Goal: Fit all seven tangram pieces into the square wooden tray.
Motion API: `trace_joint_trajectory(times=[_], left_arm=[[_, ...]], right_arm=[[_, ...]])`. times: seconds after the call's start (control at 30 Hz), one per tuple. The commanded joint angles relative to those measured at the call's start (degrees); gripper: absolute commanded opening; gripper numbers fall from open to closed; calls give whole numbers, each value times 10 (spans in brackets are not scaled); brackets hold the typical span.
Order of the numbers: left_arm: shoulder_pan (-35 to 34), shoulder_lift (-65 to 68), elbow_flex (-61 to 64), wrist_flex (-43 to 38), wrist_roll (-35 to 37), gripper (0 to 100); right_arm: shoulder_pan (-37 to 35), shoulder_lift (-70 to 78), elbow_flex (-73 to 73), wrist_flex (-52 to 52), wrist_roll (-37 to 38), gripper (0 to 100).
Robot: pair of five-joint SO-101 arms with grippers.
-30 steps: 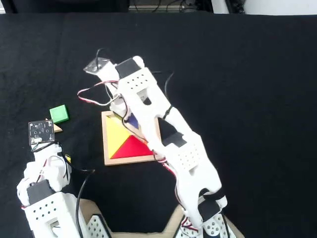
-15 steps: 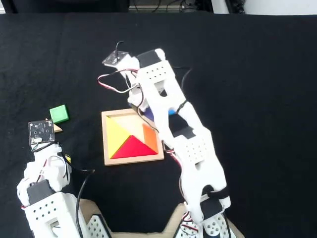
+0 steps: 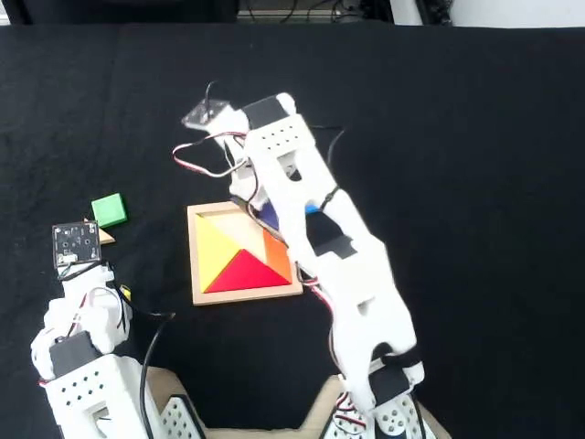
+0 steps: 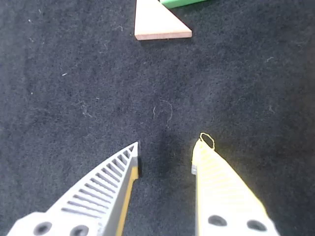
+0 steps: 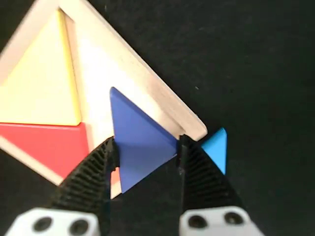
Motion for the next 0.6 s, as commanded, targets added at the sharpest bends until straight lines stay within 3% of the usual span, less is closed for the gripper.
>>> trace_joint_trajectory(times=[0.0,0.13,0.33,0.57], left_arm=[[7,-3,-3,-9,-3,181],[7,-3,-3,-9,-3,181],[7,-3,-3,-7,-3,181],[7,-3,-3,-7,-3,181]], right_arm=[[-5,-155,88,20,-14,20],[-18,-285,270,-30,-14,21],[-18,-383,519,-258,-14,21],[19,-326,499,-350,-12,21]])
